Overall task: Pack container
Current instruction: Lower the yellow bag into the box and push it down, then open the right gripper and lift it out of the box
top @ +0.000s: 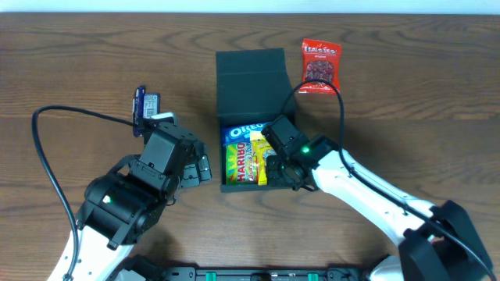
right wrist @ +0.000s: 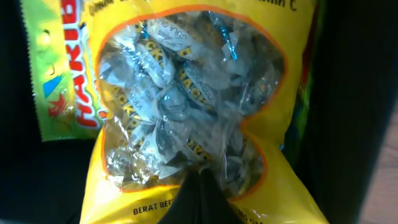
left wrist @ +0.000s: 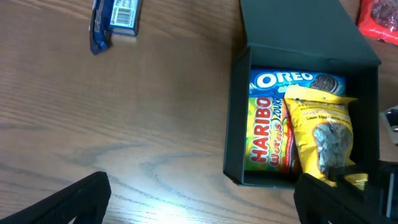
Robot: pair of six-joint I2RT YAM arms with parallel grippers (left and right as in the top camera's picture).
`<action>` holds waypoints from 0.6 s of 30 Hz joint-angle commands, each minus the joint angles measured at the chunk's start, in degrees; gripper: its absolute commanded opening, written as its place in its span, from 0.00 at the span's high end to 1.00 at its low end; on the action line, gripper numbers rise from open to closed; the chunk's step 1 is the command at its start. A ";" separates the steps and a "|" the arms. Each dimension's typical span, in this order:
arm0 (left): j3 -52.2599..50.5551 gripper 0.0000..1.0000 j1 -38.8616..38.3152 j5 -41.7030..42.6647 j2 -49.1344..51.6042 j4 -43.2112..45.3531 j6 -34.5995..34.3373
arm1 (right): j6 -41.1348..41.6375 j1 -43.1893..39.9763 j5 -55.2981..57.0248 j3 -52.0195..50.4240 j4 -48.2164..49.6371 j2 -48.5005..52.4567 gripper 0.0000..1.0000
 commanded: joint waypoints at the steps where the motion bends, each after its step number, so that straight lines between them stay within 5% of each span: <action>1: 1.16 0.05 -0.02 -0.02 0.07 -0.20 -0.63 | -0.74 0.37 0.81 -0.31 -0.48 1.05 0.99; 18: 1.16 0.05 -0.02 -0.02 0.07 -0.20 -0.63 | -1.75 -1.77 4.09 -0.31 3.87 1.20 0.99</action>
